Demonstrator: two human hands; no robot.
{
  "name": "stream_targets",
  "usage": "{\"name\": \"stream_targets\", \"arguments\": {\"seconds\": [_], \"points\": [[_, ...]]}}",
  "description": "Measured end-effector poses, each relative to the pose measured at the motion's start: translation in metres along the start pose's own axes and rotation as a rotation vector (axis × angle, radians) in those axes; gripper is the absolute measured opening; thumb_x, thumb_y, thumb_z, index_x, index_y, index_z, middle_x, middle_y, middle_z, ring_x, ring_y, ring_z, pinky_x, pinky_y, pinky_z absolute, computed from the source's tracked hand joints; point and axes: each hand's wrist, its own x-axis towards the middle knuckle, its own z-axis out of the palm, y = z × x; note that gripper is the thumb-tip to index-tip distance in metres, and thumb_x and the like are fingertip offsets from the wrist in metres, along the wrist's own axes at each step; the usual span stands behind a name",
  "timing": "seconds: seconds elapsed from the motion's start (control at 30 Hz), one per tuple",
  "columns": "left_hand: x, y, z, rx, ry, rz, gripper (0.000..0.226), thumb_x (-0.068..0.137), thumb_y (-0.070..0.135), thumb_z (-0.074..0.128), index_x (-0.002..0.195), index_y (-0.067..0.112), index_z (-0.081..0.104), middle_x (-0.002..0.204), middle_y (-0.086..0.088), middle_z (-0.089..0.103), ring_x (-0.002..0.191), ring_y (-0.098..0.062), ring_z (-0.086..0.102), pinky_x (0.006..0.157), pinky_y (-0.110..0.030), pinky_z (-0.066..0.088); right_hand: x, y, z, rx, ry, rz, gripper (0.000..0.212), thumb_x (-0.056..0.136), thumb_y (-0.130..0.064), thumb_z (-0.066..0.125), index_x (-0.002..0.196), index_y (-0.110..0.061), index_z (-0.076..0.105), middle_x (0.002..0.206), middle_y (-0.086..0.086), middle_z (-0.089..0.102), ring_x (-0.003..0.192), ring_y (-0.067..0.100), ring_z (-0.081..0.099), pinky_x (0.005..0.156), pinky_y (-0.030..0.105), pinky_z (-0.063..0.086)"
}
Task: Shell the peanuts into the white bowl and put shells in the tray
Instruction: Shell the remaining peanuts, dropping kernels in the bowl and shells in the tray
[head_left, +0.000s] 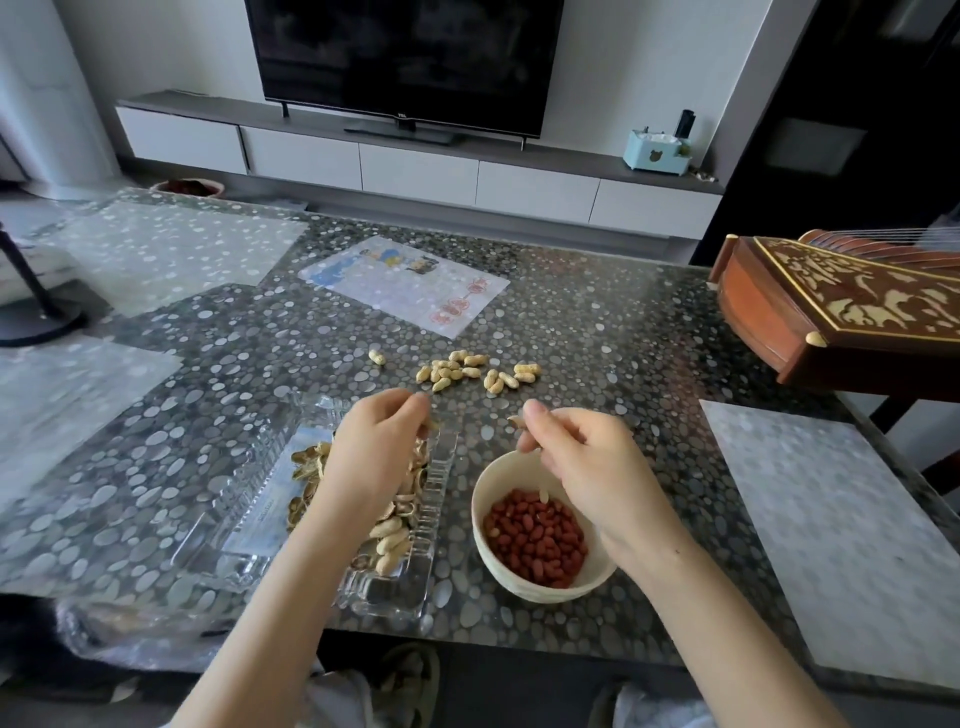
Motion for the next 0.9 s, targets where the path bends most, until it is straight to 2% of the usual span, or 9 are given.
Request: {"name": "stream_targets", "arguments": {"seconds": [0.2,0.33,0.43,0.5,0.57,0.63,0.73,0.83,0.9], "points": [[0.02,-0.019,-0.034,0.371,0.18,0.048,0.033,0.097,0.026,0.049,0.079,0.003,0.065,0.05,-0.001,0.048,0.043,-0.015,0.039,0.045,-0.026,0.023,0.028,-0.008,0.054,-0.276,-0.163,-0.21,0.024,0.089,-0.034,0.064,0.081,-0.014,0.072,0.053,-0.011,0.049,0.046,0.004,0.041,0.049,0.016,0.03],[0.023,-0.022,-0.038,0.434,0.166,0.082,0.021,0.091,0.026,0.059,0.08,0.011,0.067,0.055,0.005,0.052,0.046,-0.009,0.043,0.045,-0.024,0.027,0.042,-0.007,0.07,-0.481,-0.26,-0.239,0.027,0.093,-0.035,0.058,0.086,-0.013,0.072,0.061,-0.006,0.059,0.055,0.008,0.05,0.054,0.027,0.038],[0.023,-0.023,-0.041,0.414,0.145,0.087,0.007,0.089,0.025,0.062,0.089,0.021,0.067,0.061,0.01,0.052,0.048,-0.006,0.046,0.045,-0.022,0.029,0.062,-0.002,0.062,-0.52,-0.132,-0.213,0.032,0.094,-0.019,0.052,0.072,0.001,0.064,0.056,0.008,0.056,0.053,0.023,0.048,0.054,0.033,0.039],[0.025,-0.023,-0.042,0.401,0.16,0.097,0.006,0.089,0.025,0.063,0.088,0.021,0.067,0.062,0.01,0.054,0.048,-0.007,0.047,0.046,-0.021,0.03,0.084,0.004,0.052,-0.598,-0.016,-0.136,0.025,0.094,-0.013,0.049,0.081,-0.001,0.067,0.071,0.007,0.065,0.065,0.026,0.058,0.059,0.035,0.043],[0.027,-0.023,-0.043,0.392,0.182,0.107,0.018,0.09,0.028,0.061,0.082,0.013,0.068,0.061,0.003,0.06,0.048,-0.011,0.047,0.047,-0.021,0.031,0.107,0.01,0.044,-0.732,0.04,-0.011,0.023,0.094,-0.009,0.049,0.1,-0.011,0.07,0.095,0.004,0.068,0.088,0.026,0.063,0.066,0.03,0.044],[0.029,-0.022,-0.041,0.384,0.191,0.124,0.035,0.092,0.033,0.057,0.076,0.003,0.067,0.057,-0.008,0.06,0.045,-0.016,0.041,0.046,-0.023,0.029,0.128,0.02,0.039,-0.827,0.044,0.075,0.026,0.092,-0.003,0.05,0.108,-0.011,0.07,0.107,0.008,0.068,0.096,0.028,0.063,0.072,0.03,0.048],[0.028,-0.02,-0.039,0.36,0.201,0.141,0.049,0.096,0.04,0.047,0.071,0.003,0.067,0.044,-0.001,0.047,0.037,-0.011,0.034,0.041,-0.022,0.027,0.155,0.036,0.039,-0.932,0.002,0.098,0.023,0.094,-0.008,0.053,0.111,-0.006,0.068,0.113,0.012,0.067,0.104,0.03,0.061,0.083,0.033,0.049],[0.028,-0.016,-0.036,0.33,0.217,0.127,0.056,0.098,0.044,0.036,0.069,0.009,0.068,0.039,0.005,0.044,0.035,-0.007,0.038,0.042,-0.023,0.029,0.171,0.048,0.042,-1.011,-0.023,0.103,0.023,0.095,-0.012,0.051,0.108,-0.016,0.07,0.115,0.008,0.066,0.108,0.028,0.057,0.08,0.029,0.046],[0.029,-0.014,-0.034,0.331,0.223,0.128,0.061,0.099,0.045,0.03,0.073,0.005,0.068,0.042,0.002,0.046,0.04,-0.012,0.043,0.045,-0.025,0.032,0.176,0.052,0.046,-1.041,-0.022,0.107,0.026,0.094,-0.01,0.049,0.108,-0.02,0.069,0.116,0.007,0.065,0.108,0.028,0.057,0.077,0.028,0.044]]}}
